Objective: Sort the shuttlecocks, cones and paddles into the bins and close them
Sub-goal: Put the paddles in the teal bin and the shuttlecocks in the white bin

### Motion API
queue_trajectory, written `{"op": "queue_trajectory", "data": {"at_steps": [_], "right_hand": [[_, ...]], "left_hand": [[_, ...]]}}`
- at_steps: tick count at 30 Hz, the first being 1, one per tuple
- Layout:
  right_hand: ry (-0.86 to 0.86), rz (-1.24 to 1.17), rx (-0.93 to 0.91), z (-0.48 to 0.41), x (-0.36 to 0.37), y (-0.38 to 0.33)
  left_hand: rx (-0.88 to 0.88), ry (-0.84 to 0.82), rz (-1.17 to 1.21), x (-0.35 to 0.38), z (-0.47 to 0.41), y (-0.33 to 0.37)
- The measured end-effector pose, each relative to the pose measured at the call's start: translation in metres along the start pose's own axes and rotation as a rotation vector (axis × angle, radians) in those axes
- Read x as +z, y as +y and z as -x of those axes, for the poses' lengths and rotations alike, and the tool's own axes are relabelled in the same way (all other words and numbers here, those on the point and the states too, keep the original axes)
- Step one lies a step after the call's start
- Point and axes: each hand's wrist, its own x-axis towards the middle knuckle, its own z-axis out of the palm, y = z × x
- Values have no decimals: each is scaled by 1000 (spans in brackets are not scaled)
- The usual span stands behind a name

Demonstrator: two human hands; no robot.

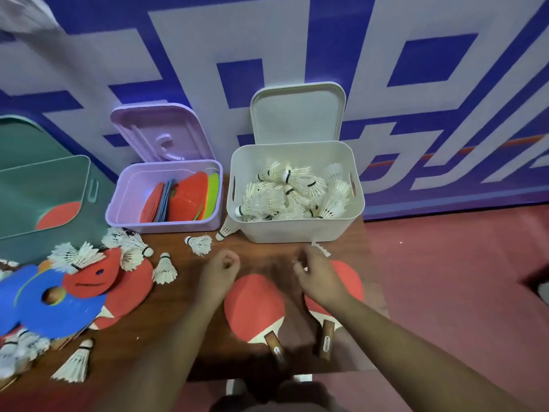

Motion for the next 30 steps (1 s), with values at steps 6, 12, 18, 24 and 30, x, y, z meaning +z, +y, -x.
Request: {"op": "queue_trajectory", "data": {"at_steps": [6,12,18,24,30], "right_hand": [[-224,-44,310,28,78,25],[-160,-85,605,25,150,97],[131,-682,710,63,127,50],[381,-778,726,111,60,62],[615,-801,758,141,-6,96]], "left_hand": [[-424,-98,20,15,19,-60],[-519,-175,115,27,11,-106],[-402,-362,318,28,16,-105],[-272,-479,319,58,15,-46],[-212,-530,146,110,19,-9]]}}
